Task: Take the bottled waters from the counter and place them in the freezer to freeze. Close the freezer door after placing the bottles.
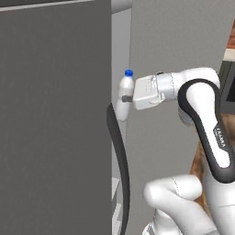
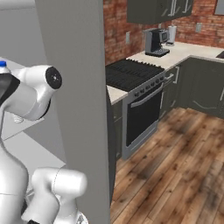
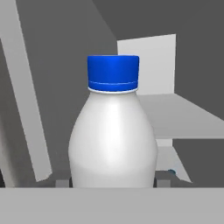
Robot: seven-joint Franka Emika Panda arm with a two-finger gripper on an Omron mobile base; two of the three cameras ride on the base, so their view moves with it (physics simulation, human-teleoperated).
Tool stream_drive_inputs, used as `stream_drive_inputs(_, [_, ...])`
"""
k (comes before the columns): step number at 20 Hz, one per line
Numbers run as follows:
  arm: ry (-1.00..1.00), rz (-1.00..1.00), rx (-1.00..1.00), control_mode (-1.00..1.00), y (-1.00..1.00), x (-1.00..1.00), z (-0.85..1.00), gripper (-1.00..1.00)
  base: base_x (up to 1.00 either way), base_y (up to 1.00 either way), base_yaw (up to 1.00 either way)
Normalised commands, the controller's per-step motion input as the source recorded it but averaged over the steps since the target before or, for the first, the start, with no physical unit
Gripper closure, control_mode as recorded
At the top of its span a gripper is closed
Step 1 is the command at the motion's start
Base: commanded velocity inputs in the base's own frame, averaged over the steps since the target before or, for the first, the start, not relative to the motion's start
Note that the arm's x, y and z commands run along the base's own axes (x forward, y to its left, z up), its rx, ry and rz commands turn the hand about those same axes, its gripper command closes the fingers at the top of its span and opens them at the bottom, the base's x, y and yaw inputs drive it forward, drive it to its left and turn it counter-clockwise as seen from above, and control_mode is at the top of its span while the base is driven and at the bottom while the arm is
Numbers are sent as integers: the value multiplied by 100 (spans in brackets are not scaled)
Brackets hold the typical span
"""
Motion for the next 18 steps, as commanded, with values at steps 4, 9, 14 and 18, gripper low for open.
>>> stream_drive_inputs(4, [7, 0, -10, -100, 26, 48, 30, 100, 0, 0, 0])
stream_drive_inputs(9, [4, 0, -24, -100, 66, 33, 16, 100, 0, 0, 0])
stream_drive_inputs(14, [0, 0, -13, -100, 41, 40, 10, 100, 0, 0, 0])
stream_drive_inputs(18, [0, 0, 1, -100, 16, 47, 0, 100, 0, 0, 0])
